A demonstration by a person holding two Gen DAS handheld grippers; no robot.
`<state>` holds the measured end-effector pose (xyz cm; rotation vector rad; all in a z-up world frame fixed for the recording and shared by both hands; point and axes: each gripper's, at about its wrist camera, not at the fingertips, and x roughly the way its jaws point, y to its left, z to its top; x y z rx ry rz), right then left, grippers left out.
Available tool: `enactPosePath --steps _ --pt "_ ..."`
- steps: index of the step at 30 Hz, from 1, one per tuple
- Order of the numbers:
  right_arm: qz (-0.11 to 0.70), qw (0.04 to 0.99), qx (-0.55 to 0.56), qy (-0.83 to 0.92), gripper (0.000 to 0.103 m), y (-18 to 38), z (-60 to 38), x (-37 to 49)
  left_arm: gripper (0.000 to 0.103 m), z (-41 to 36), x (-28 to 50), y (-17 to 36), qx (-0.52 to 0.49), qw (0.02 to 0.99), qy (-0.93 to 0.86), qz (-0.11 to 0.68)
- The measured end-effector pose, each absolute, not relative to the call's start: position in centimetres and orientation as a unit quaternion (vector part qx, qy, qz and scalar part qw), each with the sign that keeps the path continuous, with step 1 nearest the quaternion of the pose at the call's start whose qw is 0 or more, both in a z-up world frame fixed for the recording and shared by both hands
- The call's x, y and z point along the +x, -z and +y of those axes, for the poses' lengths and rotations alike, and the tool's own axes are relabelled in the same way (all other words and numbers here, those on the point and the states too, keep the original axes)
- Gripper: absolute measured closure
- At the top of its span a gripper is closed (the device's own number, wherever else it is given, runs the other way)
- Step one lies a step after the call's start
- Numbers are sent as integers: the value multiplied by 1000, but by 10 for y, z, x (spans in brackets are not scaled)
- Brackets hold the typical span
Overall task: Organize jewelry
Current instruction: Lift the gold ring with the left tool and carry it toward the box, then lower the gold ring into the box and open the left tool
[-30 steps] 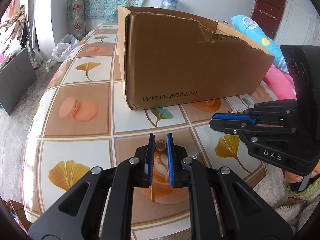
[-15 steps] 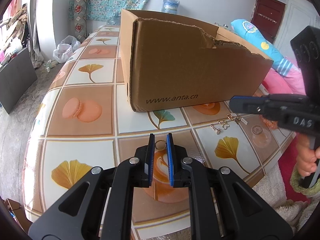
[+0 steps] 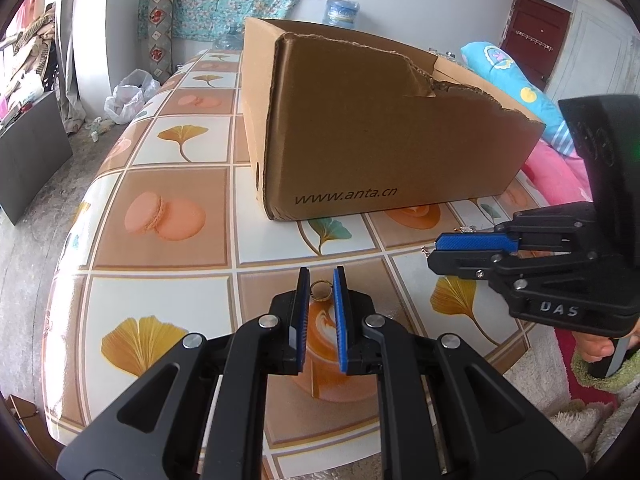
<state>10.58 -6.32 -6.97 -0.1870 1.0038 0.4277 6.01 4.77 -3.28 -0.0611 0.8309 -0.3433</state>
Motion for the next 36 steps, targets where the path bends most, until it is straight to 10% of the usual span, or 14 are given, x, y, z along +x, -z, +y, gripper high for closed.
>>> enactPosePath --steps 36 --pt "418 850 95 -305 100 -29 -112 93 92 64 38 -9 -56 920 189 339"
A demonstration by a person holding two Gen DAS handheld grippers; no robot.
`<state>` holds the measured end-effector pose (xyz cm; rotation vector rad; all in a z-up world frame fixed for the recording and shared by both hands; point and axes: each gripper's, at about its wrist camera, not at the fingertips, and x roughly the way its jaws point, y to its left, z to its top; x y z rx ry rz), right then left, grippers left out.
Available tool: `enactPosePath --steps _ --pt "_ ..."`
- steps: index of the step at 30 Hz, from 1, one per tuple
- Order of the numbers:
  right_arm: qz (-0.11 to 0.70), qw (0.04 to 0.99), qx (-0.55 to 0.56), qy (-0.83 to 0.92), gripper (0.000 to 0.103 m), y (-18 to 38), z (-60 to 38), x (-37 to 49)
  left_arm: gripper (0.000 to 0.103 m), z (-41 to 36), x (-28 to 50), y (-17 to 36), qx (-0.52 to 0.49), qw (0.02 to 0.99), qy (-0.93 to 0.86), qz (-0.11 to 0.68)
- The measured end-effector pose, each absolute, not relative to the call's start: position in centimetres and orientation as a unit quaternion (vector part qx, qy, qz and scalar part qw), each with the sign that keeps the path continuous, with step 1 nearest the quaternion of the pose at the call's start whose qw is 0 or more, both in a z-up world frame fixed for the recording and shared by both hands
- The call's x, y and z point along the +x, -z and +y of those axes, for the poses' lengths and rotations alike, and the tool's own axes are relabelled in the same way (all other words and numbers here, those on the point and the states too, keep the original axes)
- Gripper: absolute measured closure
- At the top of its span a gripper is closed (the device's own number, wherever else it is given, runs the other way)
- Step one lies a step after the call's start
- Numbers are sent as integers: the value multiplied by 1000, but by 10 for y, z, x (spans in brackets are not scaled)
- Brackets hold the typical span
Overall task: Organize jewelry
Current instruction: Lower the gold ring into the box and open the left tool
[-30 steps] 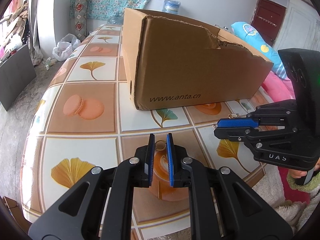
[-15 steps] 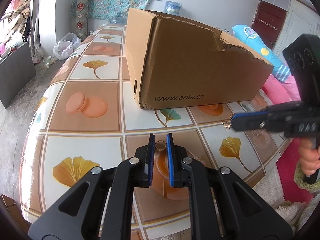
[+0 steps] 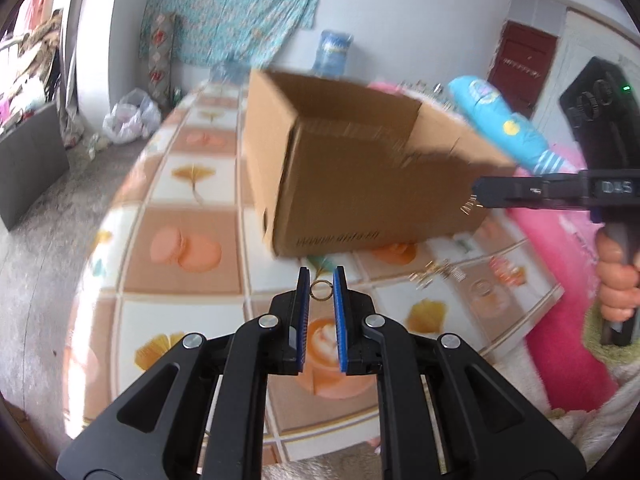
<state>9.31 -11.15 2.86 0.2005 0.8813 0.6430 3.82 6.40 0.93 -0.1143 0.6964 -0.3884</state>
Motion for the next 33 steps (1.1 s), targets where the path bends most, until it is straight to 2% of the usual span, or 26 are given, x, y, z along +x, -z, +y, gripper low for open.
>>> enactPosePath --steps 7,12,16,23,30,33 --pt "359 874 68 -321 100 -87 -122 105 92 57 42 -85 -53 930 248 266" --pt "389 867 64 -305 100 -101 -133 153 92 35 92 -118 -55 912 295 281" --pt "454 843 73 -280 100 -78 -142 210 92 4 157 -110 -57 882 307 352" --pt "542 800 78 -245 99 -17 -148 273 92 -35 242 -60 -76 821 297 483" --pt "572 780 102 -233 99 1 -153 302 91 -40 258 -35 -98 796 277 530" --pt "569 781 103 -235 98 3 -152 305 81 -38 260 -33 -100 796 271 532"
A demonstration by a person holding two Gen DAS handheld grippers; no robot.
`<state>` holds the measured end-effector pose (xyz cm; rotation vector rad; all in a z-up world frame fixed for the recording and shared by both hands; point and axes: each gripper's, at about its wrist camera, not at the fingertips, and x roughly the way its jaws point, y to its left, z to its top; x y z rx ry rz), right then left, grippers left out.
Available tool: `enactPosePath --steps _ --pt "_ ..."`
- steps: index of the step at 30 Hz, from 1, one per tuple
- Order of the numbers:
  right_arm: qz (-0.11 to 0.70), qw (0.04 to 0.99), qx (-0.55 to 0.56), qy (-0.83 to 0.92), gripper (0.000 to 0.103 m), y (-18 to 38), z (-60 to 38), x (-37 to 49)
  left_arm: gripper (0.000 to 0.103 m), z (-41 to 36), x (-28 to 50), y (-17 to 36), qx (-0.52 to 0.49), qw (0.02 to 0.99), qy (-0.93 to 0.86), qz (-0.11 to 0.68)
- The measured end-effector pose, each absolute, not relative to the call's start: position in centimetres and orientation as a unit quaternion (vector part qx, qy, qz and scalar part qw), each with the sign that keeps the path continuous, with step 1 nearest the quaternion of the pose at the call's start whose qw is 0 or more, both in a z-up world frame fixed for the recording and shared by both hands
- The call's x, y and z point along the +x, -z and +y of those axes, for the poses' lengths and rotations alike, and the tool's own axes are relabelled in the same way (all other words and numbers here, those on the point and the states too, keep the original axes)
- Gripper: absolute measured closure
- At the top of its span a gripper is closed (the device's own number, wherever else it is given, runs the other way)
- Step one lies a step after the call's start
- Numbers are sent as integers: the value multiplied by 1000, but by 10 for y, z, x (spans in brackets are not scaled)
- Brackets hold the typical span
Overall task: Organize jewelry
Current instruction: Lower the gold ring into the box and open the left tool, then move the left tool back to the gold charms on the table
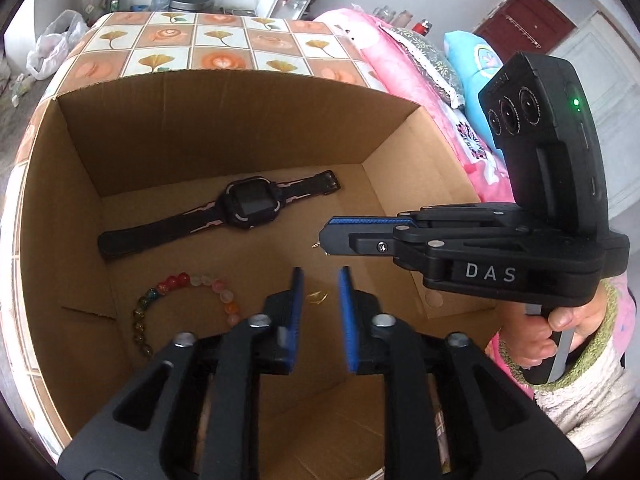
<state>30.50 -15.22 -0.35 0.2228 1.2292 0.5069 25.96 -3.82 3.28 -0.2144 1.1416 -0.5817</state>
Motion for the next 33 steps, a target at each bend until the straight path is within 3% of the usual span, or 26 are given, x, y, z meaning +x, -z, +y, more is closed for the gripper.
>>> enactPosePath --steps 2,11,14,22,27,33 --pt "569 780 106 -238 98 5 -152 306 76 -38 263 -33 -100 797 269 532" --pt "543 800 109 -231 94 -10 -163 292 76 -28 252 -54 -98 827 268 485" --pt "509 820 113 -237 83 -30 -170 271 76 -20 227 -76 -80 853 277 434" --pt "369 878 83 -292 82 -77 -178 150 72 14 116 -108 -37 894 306 326" --pt "358 881 92 -296 82 -55 -179 96 69 17 70 -87 -36 887 322 330" --pt "425 852 135 -276 83 17 -174 76 69 -1 59 -34 -60 867 314 382"
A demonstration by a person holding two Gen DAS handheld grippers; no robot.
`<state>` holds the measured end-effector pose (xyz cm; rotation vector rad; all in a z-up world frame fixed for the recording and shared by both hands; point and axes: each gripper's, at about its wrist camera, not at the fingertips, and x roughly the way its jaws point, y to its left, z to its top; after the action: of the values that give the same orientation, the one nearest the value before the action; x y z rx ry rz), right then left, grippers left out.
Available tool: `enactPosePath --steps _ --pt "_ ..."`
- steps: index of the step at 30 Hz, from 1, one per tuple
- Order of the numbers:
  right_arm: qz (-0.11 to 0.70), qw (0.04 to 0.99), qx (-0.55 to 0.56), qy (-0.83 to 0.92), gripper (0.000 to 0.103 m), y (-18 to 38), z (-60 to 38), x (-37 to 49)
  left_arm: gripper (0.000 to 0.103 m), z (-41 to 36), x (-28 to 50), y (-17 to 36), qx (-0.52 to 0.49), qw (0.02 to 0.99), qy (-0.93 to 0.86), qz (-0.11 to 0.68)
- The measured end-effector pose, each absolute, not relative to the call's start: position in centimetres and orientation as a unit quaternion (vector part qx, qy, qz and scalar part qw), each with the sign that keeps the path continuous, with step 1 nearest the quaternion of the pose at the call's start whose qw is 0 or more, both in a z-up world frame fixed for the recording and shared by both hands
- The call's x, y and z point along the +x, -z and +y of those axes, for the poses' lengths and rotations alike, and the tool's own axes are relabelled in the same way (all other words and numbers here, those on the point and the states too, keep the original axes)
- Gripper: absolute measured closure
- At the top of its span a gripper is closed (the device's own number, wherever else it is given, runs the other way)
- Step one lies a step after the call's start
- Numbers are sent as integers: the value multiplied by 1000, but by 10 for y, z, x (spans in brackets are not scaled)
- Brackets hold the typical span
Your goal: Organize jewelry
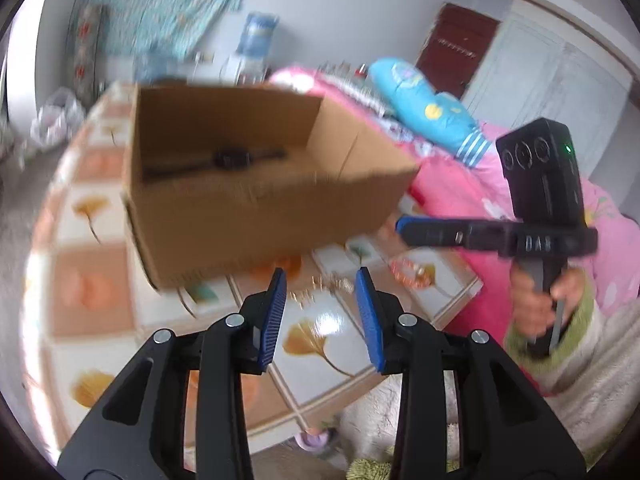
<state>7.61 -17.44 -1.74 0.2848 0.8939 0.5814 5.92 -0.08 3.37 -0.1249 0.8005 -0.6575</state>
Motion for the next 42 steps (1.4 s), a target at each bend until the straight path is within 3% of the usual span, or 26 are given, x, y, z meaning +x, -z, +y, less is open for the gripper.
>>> enactPosePath --steps 7,18,23,42 --pt "468 849 114 -218 88 65 -164 84 70 -42 71 12 12 868 275 413" --pt "457 862 113 -190 88 78 -171 85 71 -71 82 30 84 868 248 423" --pt "453 861 129 -194 88 81 -176 83 82 -80 83 31 123 870 233 417" --pt "446 865 132 -189 88 78 -185 75 87 -91 84 31 129 870 226 419"
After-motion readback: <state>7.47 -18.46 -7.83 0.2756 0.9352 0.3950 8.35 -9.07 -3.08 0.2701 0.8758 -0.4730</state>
